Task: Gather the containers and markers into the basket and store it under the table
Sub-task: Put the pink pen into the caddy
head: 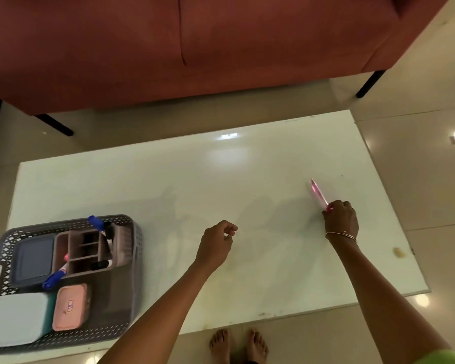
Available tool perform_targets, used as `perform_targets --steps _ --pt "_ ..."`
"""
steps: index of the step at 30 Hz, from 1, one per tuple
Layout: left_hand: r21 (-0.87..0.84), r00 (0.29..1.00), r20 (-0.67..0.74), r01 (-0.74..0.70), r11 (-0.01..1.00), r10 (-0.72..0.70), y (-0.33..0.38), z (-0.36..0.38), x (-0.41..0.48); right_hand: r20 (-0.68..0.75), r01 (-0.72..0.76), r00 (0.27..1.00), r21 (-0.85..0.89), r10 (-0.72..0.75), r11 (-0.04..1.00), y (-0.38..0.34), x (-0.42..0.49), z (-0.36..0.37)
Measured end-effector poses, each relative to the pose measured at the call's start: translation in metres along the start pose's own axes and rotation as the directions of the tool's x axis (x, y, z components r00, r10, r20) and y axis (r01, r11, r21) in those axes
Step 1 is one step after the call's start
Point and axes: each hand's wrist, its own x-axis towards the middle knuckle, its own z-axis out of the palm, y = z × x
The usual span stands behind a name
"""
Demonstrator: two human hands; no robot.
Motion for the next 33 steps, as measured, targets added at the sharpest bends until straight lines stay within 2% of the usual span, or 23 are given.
perform_targets --steps 3,8,11,13,15,19,22,25,30,33 --pt "0.012 1.000 -0.010 -0.002 1.000 0.002 0.005 -0.002 0.000 -0.016 0.008 1.000 0.019 -0.008 1.000 0.002 0.001 0.001" --pt "0.001 0.998 -0.057 -0.027 1.000 0.027 0.006 -0.021 -0.003 0.038 0.121 0.992 0.026 -0.122 0.992 0.005 0.003 -0.010" --pt "-0.007 0.992 -0.111 -0.059 0.998 0.057 0.008 -0.043 -0.008 -0.012 0.118 0.993 0.163 -0.118 0.979 -0.025 -0.008 -0.021" --pt "-0.011 0.980 -0.187 -0.077 0.997 0.073 0.005 -0.062 -0.020 -0.076 0.194 0.981 0.321 -0.179 0.927 -0.064 -0.035 -0.028" --pt "0.003 0.955 -0.283 -0.092 0.996 0.089 -0.003 -0.087 -0.034 -0.140 0.288 0.958 0.497 -0.252 0.819 -0.111 -0.072 -0.035" --pt "0.143 0.870 -0.471 -0.091 0.986 0.148 -0.036 -0.149 -0.061 -0.118 0.347 0.920 0.690 -0.374 0.635 -0.209 -0.157 -0.041" --pt "0.271 0.797 -0.572 -0.043 0.962 0.196 -0.068 -0.201 -0.082 -0.052 0.378 0.850 0.752 -0.524 0.539 -0.274 -0.211 -0.032" --pt "0.332 0.790 -0.586 0.033 0.943 0.179 -0.106 -0.244 -0.101 0.027 0.440 0.751 0.725 -0.660 0.531 -0.324 -0.254 -0.014" --pt "0.256 0.765 -0.640 0.125 0.959 0.071 -0.155 -0.281 -0.128 0.060 0.597 0.607 0.624 -0.793 0.504 -0.381 -0.299 0.023" --pt "0.234 0.761 -0.647 0.151 0.960 0.038 -0.176 -0.291 -0.138 0.132 0.672 0.518 0.548 -0.845 0.498 -0.401 -0.310 0.049"
